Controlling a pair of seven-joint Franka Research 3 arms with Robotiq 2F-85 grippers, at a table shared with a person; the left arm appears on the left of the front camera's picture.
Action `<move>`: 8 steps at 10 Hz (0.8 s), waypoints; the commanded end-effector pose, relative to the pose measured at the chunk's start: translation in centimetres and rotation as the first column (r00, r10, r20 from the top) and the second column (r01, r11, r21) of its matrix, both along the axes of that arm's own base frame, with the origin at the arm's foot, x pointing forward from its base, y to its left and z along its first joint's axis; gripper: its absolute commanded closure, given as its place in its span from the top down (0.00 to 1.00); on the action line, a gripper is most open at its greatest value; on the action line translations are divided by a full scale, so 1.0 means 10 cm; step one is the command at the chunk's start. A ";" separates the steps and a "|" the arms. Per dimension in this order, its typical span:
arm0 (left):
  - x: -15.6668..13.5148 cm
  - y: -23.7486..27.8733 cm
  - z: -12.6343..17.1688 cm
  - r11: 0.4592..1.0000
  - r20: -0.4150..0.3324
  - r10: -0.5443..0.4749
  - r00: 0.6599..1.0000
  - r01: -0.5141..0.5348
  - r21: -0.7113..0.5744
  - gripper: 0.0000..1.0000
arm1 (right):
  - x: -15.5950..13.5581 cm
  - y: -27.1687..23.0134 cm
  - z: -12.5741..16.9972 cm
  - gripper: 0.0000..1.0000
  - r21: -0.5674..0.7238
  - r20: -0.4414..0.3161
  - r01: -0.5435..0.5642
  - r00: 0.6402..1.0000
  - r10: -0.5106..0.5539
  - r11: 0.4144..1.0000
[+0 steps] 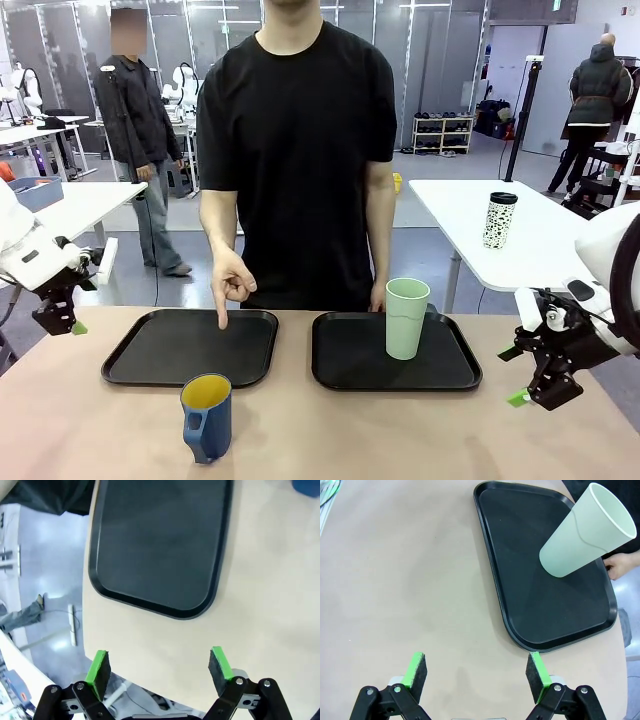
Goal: Sort and store the cups by type.
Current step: Pick up the Handle plastic cup and place it into the empty Flat Tray.
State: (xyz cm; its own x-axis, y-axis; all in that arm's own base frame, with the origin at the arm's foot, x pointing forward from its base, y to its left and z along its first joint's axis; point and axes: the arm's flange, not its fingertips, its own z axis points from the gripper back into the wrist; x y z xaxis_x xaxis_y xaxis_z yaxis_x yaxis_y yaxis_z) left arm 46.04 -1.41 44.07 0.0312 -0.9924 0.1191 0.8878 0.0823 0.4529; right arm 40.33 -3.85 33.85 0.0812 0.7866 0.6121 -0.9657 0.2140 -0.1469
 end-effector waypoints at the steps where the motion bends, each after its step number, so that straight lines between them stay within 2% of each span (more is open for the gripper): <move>1: -0.10 0.15 -0.01 0.996 -0.038 -0.090 0.995 0.090 0.014 1.00 | 0.01 0.01 -0.02 1.00 0.004 0.011 0.001 1.000 -0.001 1.000; 3: -0.13 0.17 -0.02 0.995 -0.086 -0.091 0.992 0.094 0.031 1.00 | 0.01 0.01 -0.02 1.00 0.004 0.011 0.001 1.000 -0.001 1.000; 4: -0.12 0.20 0.00 0.995 -0.042 -0.056 0.998 0.059 0.080 1.00 | 0.01 0.01 -0.02 1.00 0.004 0.011 0.001 1.000 -0.001 1.000; 5: -0.10 0.10 -0.07 0.996 -0.053 -0.084 0.995 0.085 0.029 1.00 | 0.01 0.01 -0.02 1.00 0.004 0.011 0.001 1.000 -0.001 1.000; 8: -0.10 0.10 -0.07 0.996 -0.053 -0.084 0.995 0.085 0.029 1.00 | 0.01 0.01 -0.02 1.00 0.004 0.011 0.001 1.000 -0.001 1.000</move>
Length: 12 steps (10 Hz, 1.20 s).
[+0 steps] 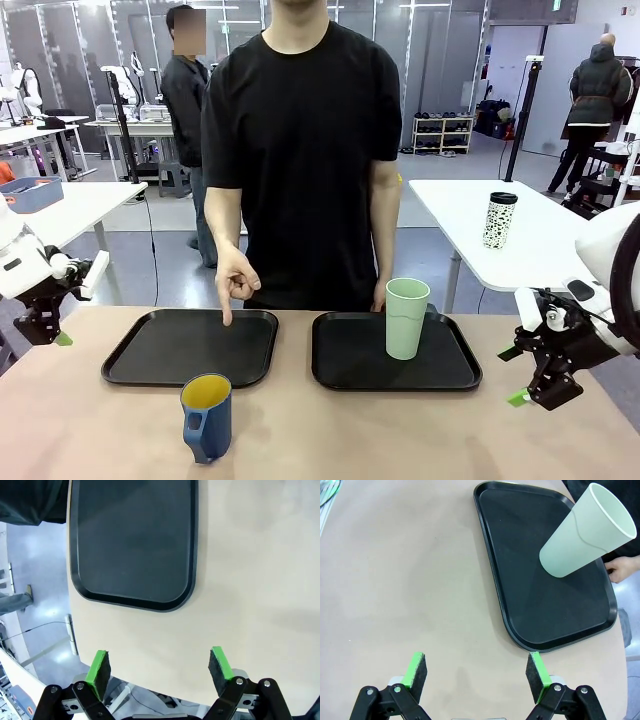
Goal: Sort and store the cups by type.
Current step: Pick up the Handle plastic cup and place it into the empty Flat Tray.
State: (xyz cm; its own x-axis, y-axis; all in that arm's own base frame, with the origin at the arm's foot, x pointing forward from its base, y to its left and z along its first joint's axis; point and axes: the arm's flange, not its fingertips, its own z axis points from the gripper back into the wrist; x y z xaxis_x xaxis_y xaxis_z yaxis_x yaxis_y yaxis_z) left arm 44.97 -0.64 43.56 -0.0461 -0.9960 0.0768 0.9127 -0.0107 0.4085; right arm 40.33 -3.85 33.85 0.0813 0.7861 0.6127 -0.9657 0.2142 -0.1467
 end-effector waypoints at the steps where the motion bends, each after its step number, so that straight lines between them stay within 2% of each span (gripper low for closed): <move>1: 0.00 0.02 0.00 1.000 0.000 0.003 1.000 -0.003 0.001 1.00 | 0.01 0.01 -0.02 1.00 0.003 0.011 0.001 1.000 -0.001 1.000; 3: 0.01 -0.07 -0.22 0.989 -0.085 -0.098 0.991 0.088 -0.117 1.00 | 0.01 0.01 -0.02 1.00 0.003 0.011 0.001 1.000 -0.001 1.000; 5: -0.05 -0.05 -0.46 0.974 -0.136 -0.138 0.981 0.109 -0.201 1.00 | 0.01 0.01 -0.02 1.00 0.003 0.011 0.001 1.000 -0.001 1.000; 7: -0.09 -0.01 -0.68 0.936 -0.160 -0.204 0.966 0.145 -0.322 1.00 | 0.01 0.01 -0.02 1.00 0.003 0.011 0.001 1.000 -0.001 1.000; 9: -0.11 0.08 -0.91 0.840 -0.179 -0.314 0.932 0.185 -0.510 1.00 | 0.01 0.01 -0.02 1.00 0.003 0.011 0.001 1.000 -0.001 1.000; 10: -0.13 0.08 -1.01 0.783 -0.191 -0.347 0.918 0.172 -0.598 1.00 | 0.01 0.01 -0.02 1.00 0.003 0.011 0.001 1.000 -0.001 1.000; 12: -0.10 0.03 -1.22 0.591 -0.150 -0.433 0.889 0.155 -0.792 1.00 | 0.01 0.01 -0.02 1.00 0.003 0.011 0.001 1.000 -0.001 1.000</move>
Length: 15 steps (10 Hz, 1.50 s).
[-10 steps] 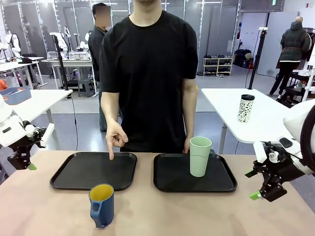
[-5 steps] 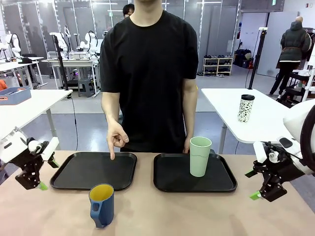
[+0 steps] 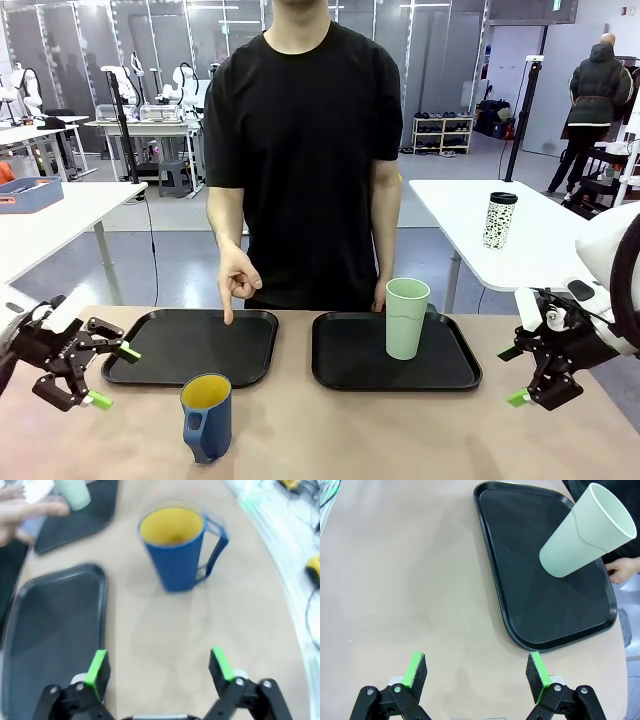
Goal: Sort and store the cups by type.
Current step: Pick up the Handle plastic cup and place it into the empty Flat Tray.
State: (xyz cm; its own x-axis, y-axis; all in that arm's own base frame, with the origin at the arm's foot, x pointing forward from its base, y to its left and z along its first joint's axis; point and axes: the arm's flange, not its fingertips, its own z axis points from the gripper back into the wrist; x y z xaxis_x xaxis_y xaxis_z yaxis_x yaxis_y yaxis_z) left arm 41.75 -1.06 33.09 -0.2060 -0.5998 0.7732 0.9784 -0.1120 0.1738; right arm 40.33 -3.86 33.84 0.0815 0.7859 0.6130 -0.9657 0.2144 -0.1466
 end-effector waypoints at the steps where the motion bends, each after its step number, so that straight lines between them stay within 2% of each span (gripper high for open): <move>1: 0.24 0.04 -0.23 0.989 -0.061 -0.031 0.998 0.022 -0.150 1.00 | 0.01 0.01 -0.02 1.00 0.003 0.011 0.001 1.000 -0.001 1.000; 2: 0.23 0.02 -0.27 0.970 -0.112 -0.079 0.991 0.051 -0.236 1.00 | 0.01 0.01 -0.02 1.00 0.003 0.011 0.001 1.000 -0.001 1.000; 6: 0.27 -0.01 -0.37 0.922 -0.157 -0.104 0.982 0.036 -0.385 1.00 | 0.01 0.01 -0.02 1.00 0.003 0.011 0.001 1.000 -0.001 1.000; 7: 0.29 -0.04 -0.39 0.921 -0.162 -0.094 0.982 0.024 -0.389 1.00 | 0.01 0.01 -0.02 1.00 0.003 0.011 0.001 1.000 -0.001 1.000; 8: 0.35 -0.02 -0.30 0.933 -0.153 -0.014 0.988 -0.043 -0.358 1.00 | 0.01 0.01 -0.02 1.00 0.003 0.011 0.001 1.000 -0.001 1.000; 9: 0.21 -0.02 -0.39 0.935 -0.168 -0.100 0.981 0.035 -0.353 1.00 | 0.01 0.01 -0.02 1.00 0.003 0.011 0.001 1.000 -0.001 1.000; 12: 0.25 -0.01 -0.38 0.932 -0.165 -0.081 0.983 0.015 -0.363 1.00 | 0.01 0.01 -0.02 1.00 0.003 0.011 0.001 1.000 -0.001 1.000; 14: 0.36 -0.21 -0.52 0.932 -0.209 -0.080 0.975 -0.002 -0.363 1.00 | 0.01 0.01 -0.02 1.00 0.003 0.011 0.001 1.000 -0.001 1.000; 15: 0.37 -0.28 -0.58 0.929 -0.201 -0.093 0.975 0.013 -0.369 1.00 | 0.01 0.01 -0.02 1.00 0.003 0.011 0.001 1.000 -0.001 1.000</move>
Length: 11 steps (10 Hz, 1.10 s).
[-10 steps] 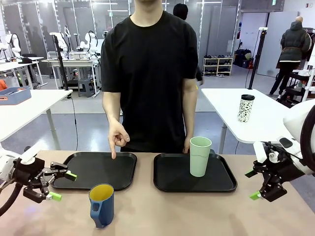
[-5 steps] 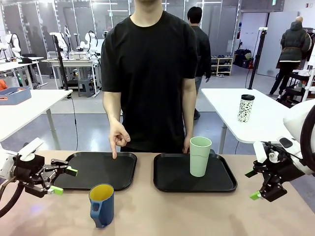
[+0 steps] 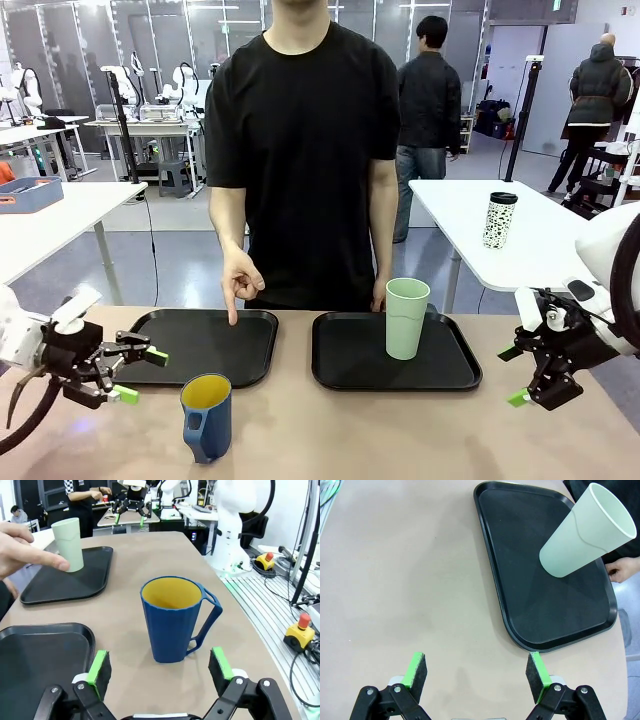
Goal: Sort and store the cups by type.
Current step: Pick up the Handle plastic cup and place it into the empty Flat Tray.
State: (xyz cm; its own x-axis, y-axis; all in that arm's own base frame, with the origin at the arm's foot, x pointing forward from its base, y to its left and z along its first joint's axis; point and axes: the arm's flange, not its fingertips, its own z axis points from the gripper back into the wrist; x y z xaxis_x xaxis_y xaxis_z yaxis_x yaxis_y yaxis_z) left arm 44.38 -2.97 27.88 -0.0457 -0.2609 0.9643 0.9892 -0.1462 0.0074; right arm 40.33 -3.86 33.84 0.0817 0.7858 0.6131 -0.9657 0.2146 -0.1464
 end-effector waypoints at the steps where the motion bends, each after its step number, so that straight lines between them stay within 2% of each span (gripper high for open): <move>1: 0.12 -0.14 -0.11 1.000 -0.007 0.021 1.000 -0.021 -0.004 1.00 | 0.01 0.01 -0.02 1.00 0.003 0.011 0.001 1.000 -0.001 1.000; 2: 0.11 -0.16 -0.19 1.000 -0.016 0.029 0.999 -0.029 0.004 1.00 | 0.01 0.01 -0.02 1.00 0.003 0.011 0.001 1.000 -0.001 1.000; 5: 0.02 -0.29 -0.36 0.999 -0.043 -0.037 0.998 0.035 -0.034 1.00 | 0.01 0.01 -0.02 1.00 0.003 0.011 0.001 1.000 -0.001 1.000; 11: -0.04 -0.56 -0.58 0.994 -0.031 -0.075 0.997 0.073 -0.078 1.00 | 0.01 0.01 -0.02 1.00 0.003 0.011 0.001 1.000 -0.001 1.000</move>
